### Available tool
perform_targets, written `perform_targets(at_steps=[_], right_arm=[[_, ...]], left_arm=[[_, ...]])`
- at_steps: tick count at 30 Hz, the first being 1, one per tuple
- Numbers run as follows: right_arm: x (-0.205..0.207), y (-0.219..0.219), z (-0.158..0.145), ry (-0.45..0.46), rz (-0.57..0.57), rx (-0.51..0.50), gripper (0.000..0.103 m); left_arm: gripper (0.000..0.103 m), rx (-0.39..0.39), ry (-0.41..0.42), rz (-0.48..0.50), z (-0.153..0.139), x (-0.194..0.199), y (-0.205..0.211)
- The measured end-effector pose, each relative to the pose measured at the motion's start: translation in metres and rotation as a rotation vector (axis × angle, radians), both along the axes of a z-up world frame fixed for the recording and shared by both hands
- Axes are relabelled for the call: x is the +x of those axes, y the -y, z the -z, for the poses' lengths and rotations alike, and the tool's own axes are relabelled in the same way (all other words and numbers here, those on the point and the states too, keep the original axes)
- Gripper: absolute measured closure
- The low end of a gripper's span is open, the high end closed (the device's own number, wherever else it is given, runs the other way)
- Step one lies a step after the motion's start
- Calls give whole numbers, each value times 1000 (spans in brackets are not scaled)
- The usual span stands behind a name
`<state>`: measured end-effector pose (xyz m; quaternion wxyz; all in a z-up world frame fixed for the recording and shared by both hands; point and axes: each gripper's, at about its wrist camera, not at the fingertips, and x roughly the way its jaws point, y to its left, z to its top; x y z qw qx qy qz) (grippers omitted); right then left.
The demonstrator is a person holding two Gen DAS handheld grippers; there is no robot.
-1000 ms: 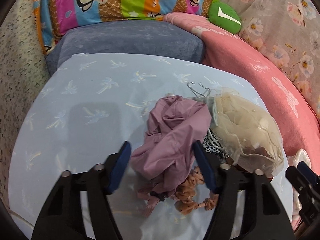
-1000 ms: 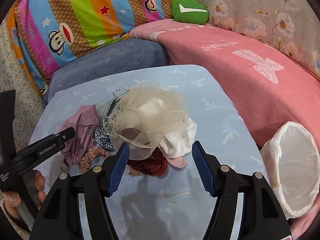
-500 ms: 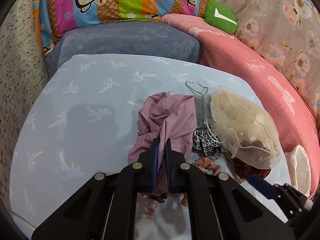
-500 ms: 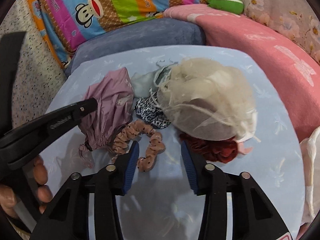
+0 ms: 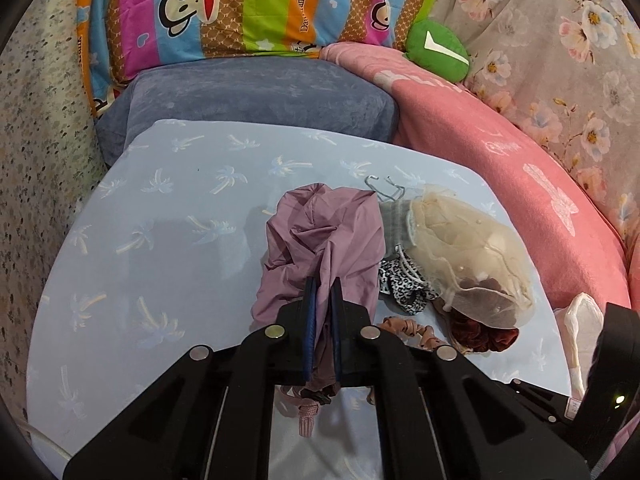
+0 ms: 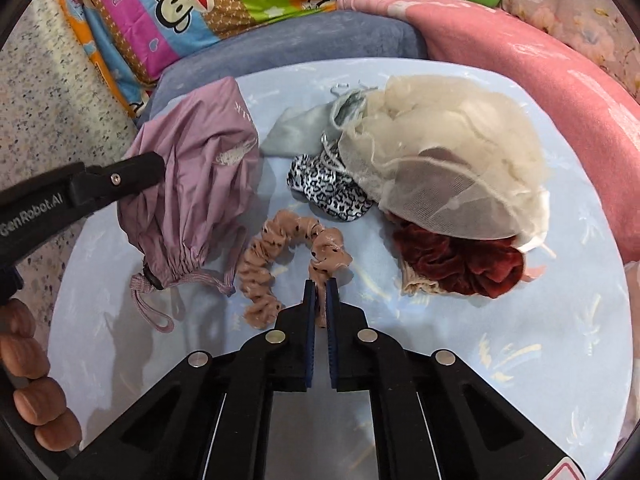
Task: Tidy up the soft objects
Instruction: 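Grasp the mauve pouch with the left tool while the right tool grasps the brown scrunchie, then carry the mauve pouch and brown scrunchie over the bin and release them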
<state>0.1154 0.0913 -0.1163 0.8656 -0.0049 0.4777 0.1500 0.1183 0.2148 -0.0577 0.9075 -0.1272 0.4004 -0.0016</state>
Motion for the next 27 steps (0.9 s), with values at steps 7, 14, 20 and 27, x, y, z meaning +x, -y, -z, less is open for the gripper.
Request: perform_targets(at_steps=[7,14,20,27], right_arm=[[-19,28,-45,100,53,43,99],[-34,63,-88,195,110,69,99],[-46,102,-119,267,179,89,99],[-63,162,-142,334,284,95,99]], left_arm=[[96,5,58,31,-24,-14,17],[96,16,125,93,-52,-24,45],[96,29,180,162,-73,-30,79],[96,39,231,269,-91,-34,129]])
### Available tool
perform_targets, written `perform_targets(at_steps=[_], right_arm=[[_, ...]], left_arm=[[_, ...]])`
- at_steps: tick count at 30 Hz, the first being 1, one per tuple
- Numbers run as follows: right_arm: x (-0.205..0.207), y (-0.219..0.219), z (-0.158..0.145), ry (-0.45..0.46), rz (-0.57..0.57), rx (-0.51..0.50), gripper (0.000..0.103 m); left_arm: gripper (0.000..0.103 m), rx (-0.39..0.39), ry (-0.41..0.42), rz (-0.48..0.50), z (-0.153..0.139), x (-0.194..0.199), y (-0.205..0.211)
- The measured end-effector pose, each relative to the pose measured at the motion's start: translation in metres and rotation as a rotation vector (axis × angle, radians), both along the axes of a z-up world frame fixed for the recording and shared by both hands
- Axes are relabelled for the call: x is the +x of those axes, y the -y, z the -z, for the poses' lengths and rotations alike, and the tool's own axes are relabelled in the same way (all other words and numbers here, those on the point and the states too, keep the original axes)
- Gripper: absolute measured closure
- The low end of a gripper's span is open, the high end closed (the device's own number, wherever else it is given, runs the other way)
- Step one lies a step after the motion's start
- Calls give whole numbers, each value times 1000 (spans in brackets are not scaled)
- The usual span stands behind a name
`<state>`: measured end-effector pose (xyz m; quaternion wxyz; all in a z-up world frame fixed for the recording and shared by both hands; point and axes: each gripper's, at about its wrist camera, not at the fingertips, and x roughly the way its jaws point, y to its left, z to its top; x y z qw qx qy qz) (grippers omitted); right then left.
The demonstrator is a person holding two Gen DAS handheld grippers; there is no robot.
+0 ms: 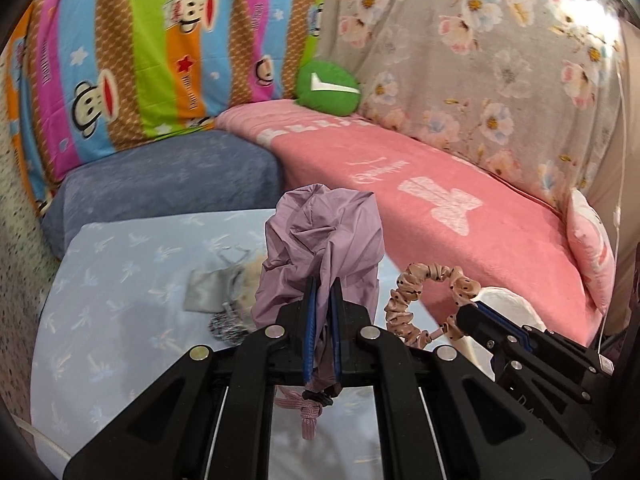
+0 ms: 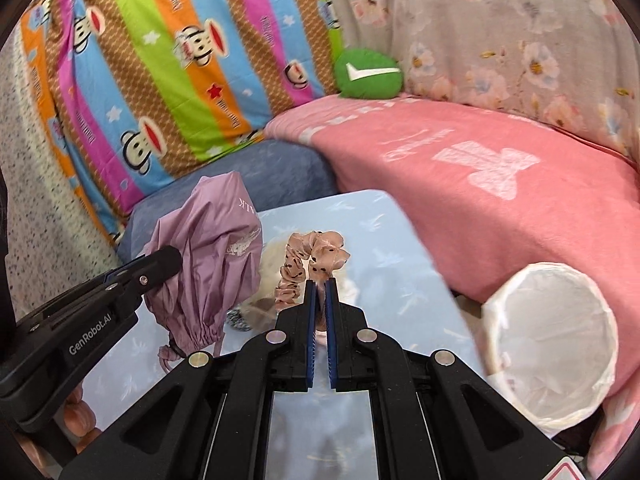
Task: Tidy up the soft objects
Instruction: 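Carry the mauve pouch and brown scrunchie over the bin and release them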
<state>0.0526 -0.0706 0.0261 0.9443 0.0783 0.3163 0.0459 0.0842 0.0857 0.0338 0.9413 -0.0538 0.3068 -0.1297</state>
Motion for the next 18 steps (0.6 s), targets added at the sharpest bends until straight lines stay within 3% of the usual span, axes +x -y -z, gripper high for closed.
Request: perform_targets(at_steps=[9,18], right_arm=[[-21,80,-12,40,168,21,99],[-38,147,-7,44,327,52,99]], left_arm=[[96,22,35,168,-10,-4,74],[96,11,9,321,-6,-5,138]])
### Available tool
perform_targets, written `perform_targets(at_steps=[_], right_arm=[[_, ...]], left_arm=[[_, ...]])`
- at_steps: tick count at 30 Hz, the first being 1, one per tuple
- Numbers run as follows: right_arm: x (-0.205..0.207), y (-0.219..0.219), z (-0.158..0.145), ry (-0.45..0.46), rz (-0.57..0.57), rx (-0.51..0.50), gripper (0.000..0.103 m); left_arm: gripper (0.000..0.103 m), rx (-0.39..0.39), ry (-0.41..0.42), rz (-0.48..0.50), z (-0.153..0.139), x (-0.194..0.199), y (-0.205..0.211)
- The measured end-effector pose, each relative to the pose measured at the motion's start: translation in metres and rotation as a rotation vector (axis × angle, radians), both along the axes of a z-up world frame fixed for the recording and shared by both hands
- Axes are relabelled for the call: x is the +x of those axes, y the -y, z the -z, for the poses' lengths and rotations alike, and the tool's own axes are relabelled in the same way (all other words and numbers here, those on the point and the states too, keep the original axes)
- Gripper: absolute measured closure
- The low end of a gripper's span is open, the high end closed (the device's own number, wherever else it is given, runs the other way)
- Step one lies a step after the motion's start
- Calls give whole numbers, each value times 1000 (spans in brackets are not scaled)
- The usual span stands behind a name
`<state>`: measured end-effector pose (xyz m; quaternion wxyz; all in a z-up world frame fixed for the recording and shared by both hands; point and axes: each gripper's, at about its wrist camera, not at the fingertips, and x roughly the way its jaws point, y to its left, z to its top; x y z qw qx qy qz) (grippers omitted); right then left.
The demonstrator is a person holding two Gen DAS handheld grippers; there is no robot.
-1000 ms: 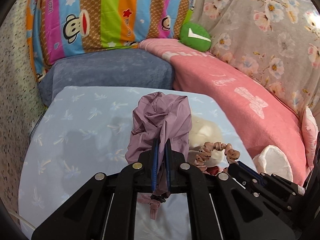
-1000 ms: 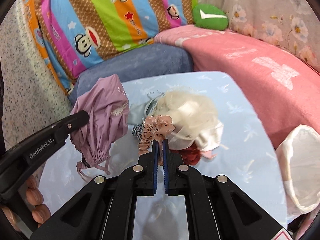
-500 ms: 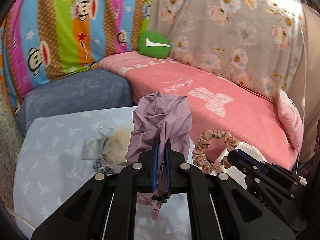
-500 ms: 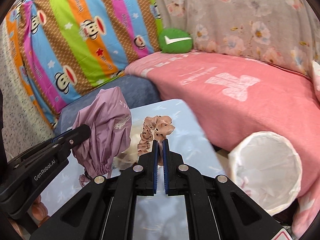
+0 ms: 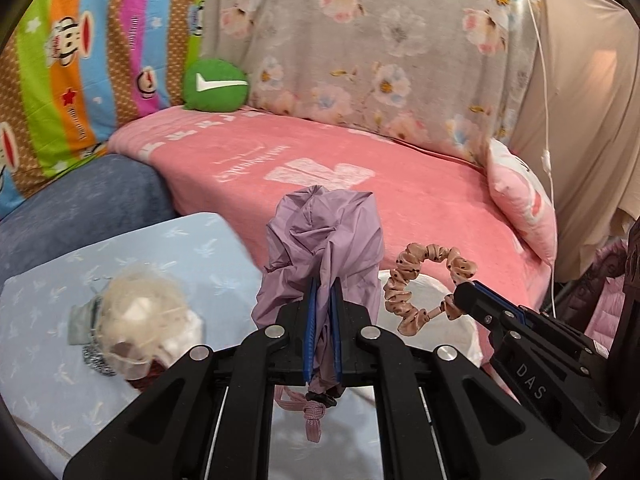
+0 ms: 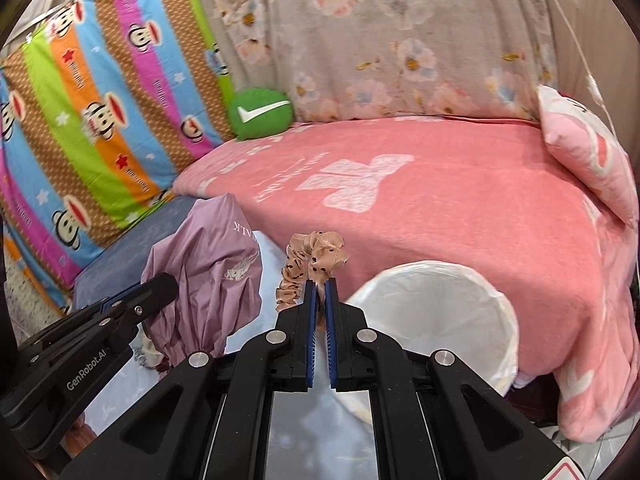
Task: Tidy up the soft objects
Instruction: 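Carry the mauve pouch and brown scrunchie over the bin and release them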
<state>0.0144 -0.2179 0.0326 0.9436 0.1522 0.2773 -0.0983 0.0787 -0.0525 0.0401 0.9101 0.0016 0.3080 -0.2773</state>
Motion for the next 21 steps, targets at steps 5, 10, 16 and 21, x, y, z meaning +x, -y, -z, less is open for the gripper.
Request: perform_targets(at_steps=[5,10,16,21], right_arm=[[-10,31,11,-11,69,19,99],[-16,51,20,-22,110,32,99],[-18,66,29,-32,136,40,98],[-19,71,33,-32,159,47,90]], left_arm=[[96,3,-22,74,5,-1,31],[94,15,-34,133,9,-2,55],[84,17,-74,178,15,1,72],[39,-1,-40,144,13,-1,69]])
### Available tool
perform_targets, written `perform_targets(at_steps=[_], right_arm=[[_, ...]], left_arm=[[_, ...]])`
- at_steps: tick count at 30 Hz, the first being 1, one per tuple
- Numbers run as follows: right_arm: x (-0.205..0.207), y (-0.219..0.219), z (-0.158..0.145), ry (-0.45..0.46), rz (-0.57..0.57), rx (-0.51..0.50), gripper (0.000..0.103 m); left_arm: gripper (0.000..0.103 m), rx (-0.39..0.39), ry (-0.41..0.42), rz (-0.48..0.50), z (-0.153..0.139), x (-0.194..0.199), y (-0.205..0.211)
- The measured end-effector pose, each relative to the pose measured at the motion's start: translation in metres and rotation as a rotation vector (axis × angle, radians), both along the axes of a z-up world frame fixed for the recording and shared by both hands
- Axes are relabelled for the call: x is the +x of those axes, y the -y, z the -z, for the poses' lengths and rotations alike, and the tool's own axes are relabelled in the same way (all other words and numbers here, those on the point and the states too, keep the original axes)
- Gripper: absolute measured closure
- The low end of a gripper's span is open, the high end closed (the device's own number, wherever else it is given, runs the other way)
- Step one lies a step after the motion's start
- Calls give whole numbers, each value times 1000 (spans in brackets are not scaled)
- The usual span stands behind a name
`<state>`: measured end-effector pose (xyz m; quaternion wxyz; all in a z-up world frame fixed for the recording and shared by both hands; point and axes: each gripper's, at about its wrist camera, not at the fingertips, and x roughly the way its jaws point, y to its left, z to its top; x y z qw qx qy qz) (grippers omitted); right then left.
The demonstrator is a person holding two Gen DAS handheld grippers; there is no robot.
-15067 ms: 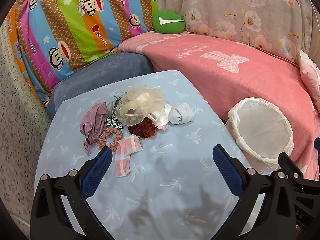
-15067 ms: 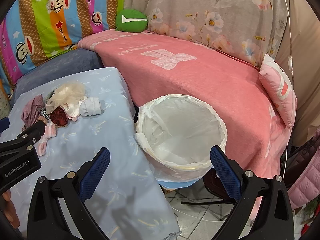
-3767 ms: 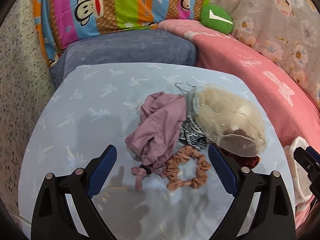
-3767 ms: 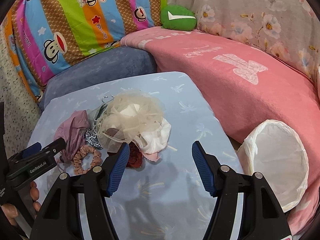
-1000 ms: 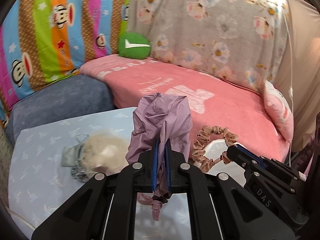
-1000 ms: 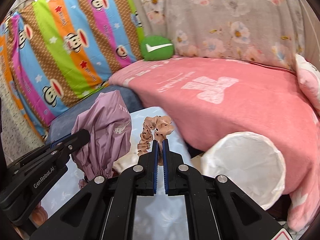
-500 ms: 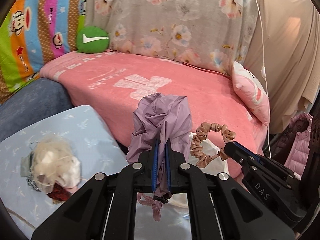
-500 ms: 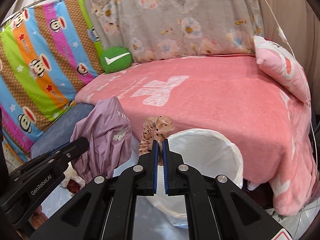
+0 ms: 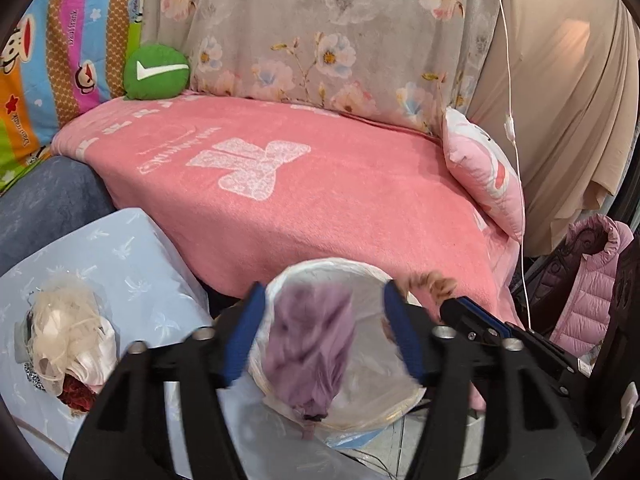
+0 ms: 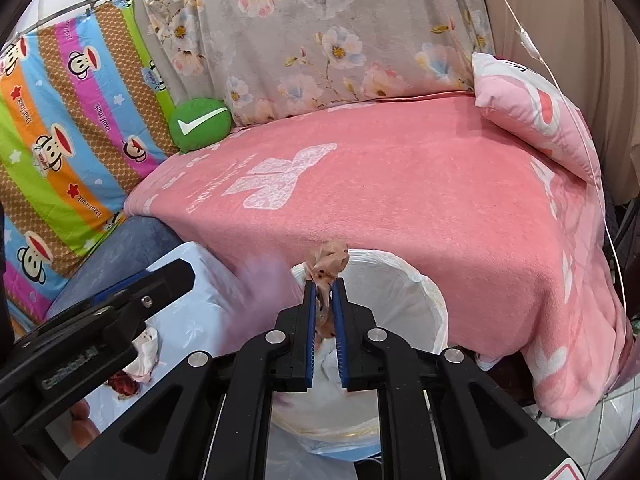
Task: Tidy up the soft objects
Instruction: 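Carry the mauve pouch and brown scrunchie over the bin and release them, then move both tools back toward the beige mesh bag on the table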
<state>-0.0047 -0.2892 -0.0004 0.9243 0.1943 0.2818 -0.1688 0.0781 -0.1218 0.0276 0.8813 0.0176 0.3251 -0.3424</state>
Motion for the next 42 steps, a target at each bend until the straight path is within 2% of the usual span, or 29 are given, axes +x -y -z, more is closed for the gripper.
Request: perform_targets(at_steps=[2,9,20,24,40,42], right_arm=[[0,1,1,-1,4,3,85],[1,-4,1,1,-11,0,77],[9,-29,-1,-6,-66,-12,75],[13,-40,-1,-8,-90,-17,71],[36,-106,-1,-30,-223,-48,68],[39,-116,-2,-32,-240,-54,63]], left_arm=[[39,7,7,-4,0,1,0],[39,20,-17,-53,6,8,-9],[39,18,-42,-124,12,11,-38],[39,10,-60,-159,14,14,-54],[35,20,-61,-300,21,20,-114],[34,18,-66,-318,23,22,-123]])
